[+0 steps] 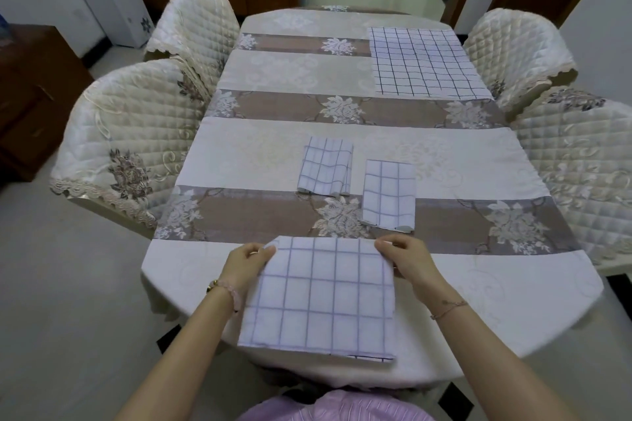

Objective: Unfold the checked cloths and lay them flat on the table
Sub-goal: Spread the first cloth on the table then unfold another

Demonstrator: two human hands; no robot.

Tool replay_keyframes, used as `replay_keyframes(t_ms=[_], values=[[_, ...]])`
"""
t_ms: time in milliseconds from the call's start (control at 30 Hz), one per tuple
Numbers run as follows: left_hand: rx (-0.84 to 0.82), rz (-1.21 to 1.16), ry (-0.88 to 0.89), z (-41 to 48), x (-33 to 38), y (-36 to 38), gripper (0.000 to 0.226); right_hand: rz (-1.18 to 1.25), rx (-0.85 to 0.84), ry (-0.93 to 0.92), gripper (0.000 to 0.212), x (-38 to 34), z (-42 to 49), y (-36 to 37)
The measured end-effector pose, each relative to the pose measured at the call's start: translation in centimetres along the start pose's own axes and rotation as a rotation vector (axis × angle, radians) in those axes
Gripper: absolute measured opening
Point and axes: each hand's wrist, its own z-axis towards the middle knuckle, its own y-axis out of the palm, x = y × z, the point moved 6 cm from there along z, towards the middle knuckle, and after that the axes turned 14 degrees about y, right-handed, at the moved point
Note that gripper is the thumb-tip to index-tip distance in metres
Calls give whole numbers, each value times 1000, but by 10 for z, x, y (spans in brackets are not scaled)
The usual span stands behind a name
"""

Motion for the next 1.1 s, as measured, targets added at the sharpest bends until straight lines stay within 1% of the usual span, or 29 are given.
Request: replay_keyframes(t_ms=[133,233,367,467,533,600,633,667,700,733,767,800,867,900,967,1033,1100], values=[[-57,13,-47,-11,-20,7,23,-107,113,-33,7,17,14,-1],[-45,-48,-99,-19,-32,3,19,-127,159,-32,6,25,19,-7],[-130,-150,-173,-40,-46,7,13,-118,219,-56,7,26,21,-14],[-195,-130,-206,-54,-50,10,10,-94,273,-67,6,26,22,-22],[-251,-100,-197,-60,-50,13,6,-99,270,-55,8,28,23,-23],[-304,-56,-168,-63,-50,16,21,-139,282,-56,14,27,21,-22],[-293,-49,-149,-64,-49,17,23,-202,333,-84,21,24,16,-23],[-243,-58,-129,-63,-47,16,20,-290,412,-145,28,18,8,-24],[-173,-80,-116,-61,-45,15,13,-365,493,-236,32,9,-3,-23],[-107,-100,-111,-59,-43,13,12,-387,533,-345,33,-1,-17,-19],[-54,-115,-99,-57,-38,13,13,-357,506,-424,30,-9,-31,-11],[-23,-121,-84,-55,-34,13,16,-285,411,-459,25,-14,-45,0],[6,-126,-33,-53,-22,17,23,-192,126,-411,19,-15,-68,32],[8,-142,-10,-52,-15,21,26,-212,4,-386,21,-13,-78,50],[5,-192,16,-54,-3,30,28,-281,-150,-357,28,-5,-92,80],[21,-239,41,-54,8,37,30,-278,-180,-342,36,1,-98,95],[45,-267,52,-54,15,41,35,-260,-142,-352,40,1,-101,98]])
